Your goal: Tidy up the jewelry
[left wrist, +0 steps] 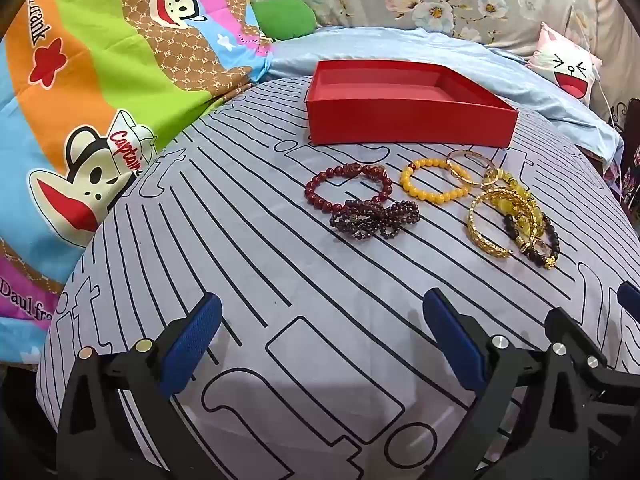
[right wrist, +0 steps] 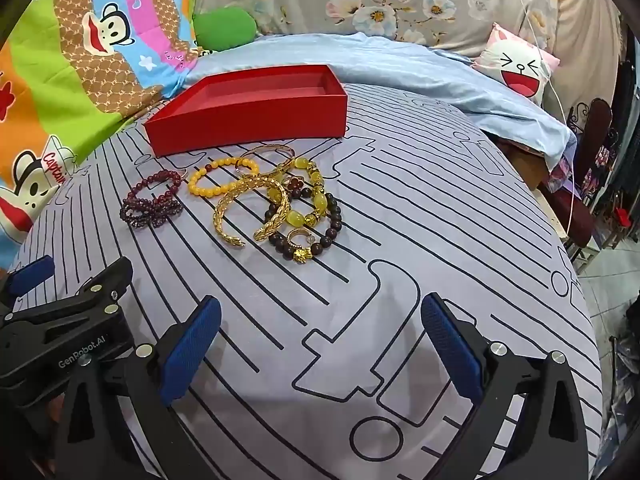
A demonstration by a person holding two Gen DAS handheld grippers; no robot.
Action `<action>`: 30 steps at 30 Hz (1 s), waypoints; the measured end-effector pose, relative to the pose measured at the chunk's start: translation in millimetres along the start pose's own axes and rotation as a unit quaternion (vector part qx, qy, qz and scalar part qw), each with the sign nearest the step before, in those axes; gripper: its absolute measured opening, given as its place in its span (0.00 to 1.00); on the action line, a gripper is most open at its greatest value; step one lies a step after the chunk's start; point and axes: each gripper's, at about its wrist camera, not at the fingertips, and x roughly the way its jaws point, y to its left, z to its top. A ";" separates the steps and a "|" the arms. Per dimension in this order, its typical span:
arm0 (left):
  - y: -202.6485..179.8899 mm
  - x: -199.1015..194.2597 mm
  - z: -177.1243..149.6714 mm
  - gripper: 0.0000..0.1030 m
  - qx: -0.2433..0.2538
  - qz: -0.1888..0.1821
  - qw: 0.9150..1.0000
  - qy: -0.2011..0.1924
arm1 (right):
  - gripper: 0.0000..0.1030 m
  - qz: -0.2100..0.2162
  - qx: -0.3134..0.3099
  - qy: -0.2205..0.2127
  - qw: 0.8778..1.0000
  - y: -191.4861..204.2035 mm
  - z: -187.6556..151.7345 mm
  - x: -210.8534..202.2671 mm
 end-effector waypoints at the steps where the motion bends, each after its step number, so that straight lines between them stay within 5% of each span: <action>1: -0.6 -0.3 -0.1 0.93 0.004 0.003 1.000 -0.002 | 0.94 0.000 0.000 0.000 1.000 0.0 0.0 0.0; 30: -2.6 -2.7 -0.1 0.93 0.005 0.005 1.000 -0.003 | 0.94 0.001 0.002 -0.010 1.000 -1.8 -0.6 -3.8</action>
